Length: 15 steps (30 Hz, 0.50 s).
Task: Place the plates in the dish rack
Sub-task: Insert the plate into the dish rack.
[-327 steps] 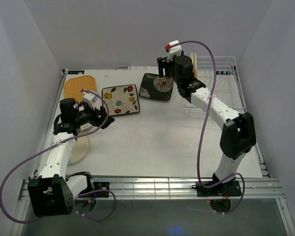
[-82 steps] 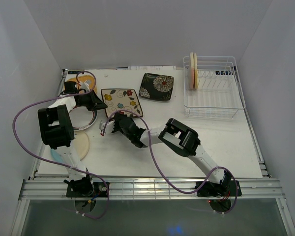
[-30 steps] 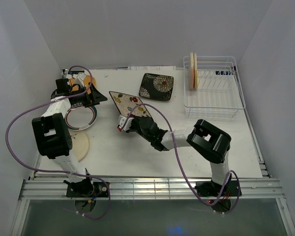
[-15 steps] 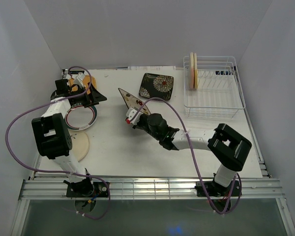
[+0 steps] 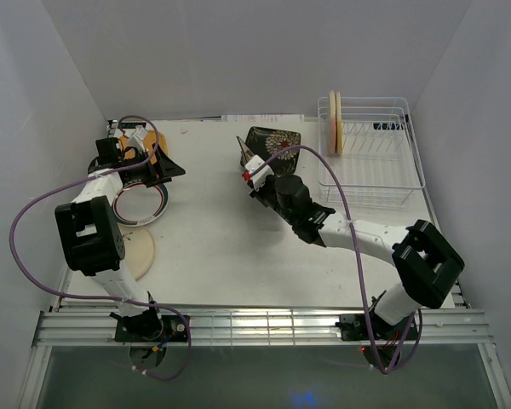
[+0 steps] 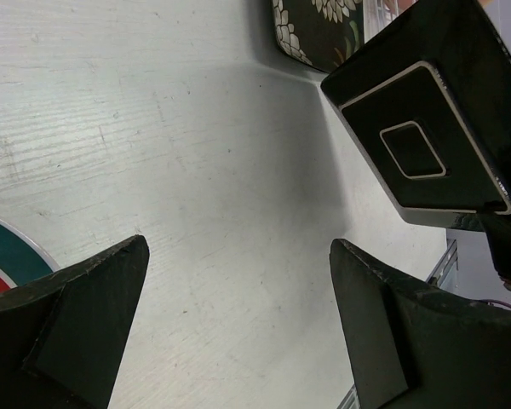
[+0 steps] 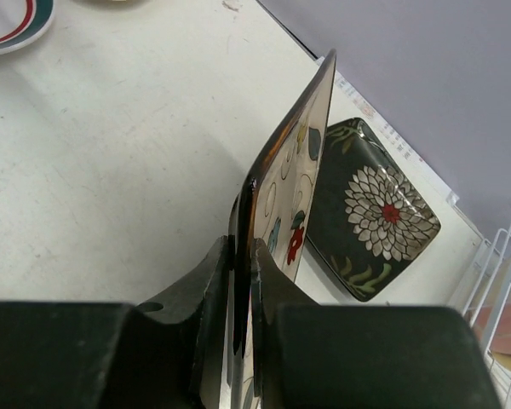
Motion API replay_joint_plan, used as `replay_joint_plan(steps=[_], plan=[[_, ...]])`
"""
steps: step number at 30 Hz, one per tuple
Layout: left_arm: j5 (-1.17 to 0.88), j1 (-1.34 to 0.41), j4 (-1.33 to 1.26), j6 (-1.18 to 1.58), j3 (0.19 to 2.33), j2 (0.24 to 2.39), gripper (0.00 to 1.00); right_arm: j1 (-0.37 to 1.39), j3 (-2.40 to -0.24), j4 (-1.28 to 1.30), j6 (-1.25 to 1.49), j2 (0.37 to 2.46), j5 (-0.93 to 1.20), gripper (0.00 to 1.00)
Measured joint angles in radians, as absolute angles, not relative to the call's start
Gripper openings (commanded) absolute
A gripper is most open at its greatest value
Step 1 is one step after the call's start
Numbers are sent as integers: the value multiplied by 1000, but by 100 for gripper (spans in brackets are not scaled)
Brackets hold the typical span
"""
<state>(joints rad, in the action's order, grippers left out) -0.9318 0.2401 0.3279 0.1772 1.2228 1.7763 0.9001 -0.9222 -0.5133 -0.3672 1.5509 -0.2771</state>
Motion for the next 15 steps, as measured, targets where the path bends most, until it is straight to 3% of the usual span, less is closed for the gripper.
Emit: replay_joint_plan(steps=[15], plan=[[-932, 240, 328, 177, 1221, 1776, 98, 823, -1023, -343, -290, 1399, -258, 8]])
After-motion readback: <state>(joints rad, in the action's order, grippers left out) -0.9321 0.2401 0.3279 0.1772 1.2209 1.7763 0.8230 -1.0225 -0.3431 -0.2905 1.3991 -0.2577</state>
